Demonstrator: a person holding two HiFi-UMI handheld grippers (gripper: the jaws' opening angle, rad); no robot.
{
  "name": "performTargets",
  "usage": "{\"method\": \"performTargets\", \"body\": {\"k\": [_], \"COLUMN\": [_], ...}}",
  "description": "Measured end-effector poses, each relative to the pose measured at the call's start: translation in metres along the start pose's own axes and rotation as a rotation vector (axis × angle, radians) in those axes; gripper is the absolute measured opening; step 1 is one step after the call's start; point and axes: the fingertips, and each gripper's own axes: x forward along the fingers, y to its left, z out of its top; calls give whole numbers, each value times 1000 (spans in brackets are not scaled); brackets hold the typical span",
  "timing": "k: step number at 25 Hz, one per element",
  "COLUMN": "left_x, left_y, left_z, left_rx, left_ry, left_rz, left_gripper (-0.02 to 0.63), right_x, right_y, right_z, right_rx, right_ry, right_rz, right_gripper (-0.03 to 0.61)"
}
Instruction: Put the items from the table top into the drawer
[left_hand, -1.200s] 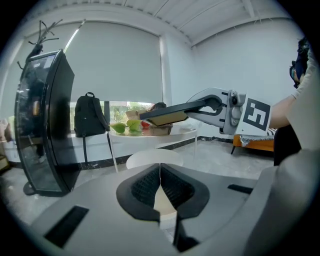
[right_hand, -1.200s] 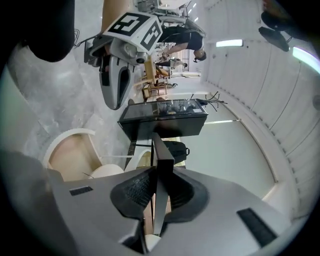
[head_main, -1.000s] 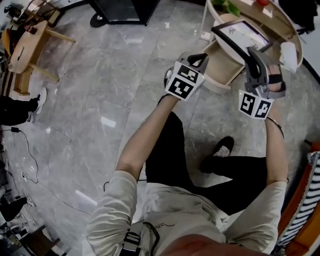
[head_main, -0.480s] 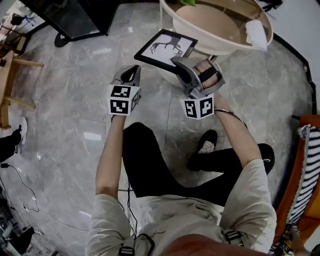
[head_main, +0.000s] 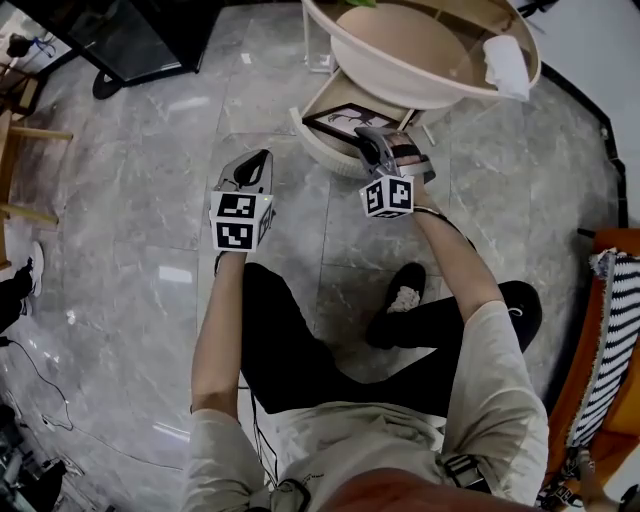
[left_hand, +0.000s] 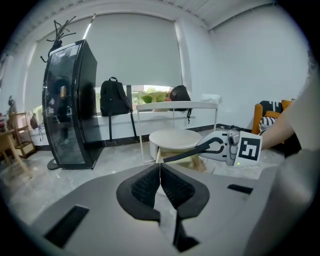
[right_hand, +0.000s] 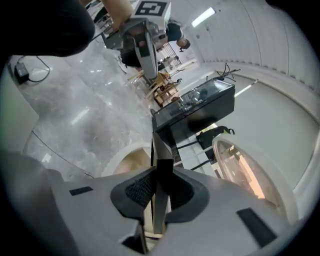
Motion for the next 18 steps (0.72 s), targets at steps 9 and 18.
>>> {"method": "performTargets", "body": {"k": [9, 18], "left_x": [27, 32], "left_y": [-39, -55], "left_z": [9, 13], "left_rx": [-30, -46], "left_ry": [-22, -64], "left_rz": [-59, -94], "left_gripper": [21, 21], "right_x": [45, 98], "right_y": [24, 44], "right_z": [-53, -77], "right_rx": [-61, -28], "right_ry": [102, 197], "right_rz": [161, 306], "right_gripper": [72, 83]}}
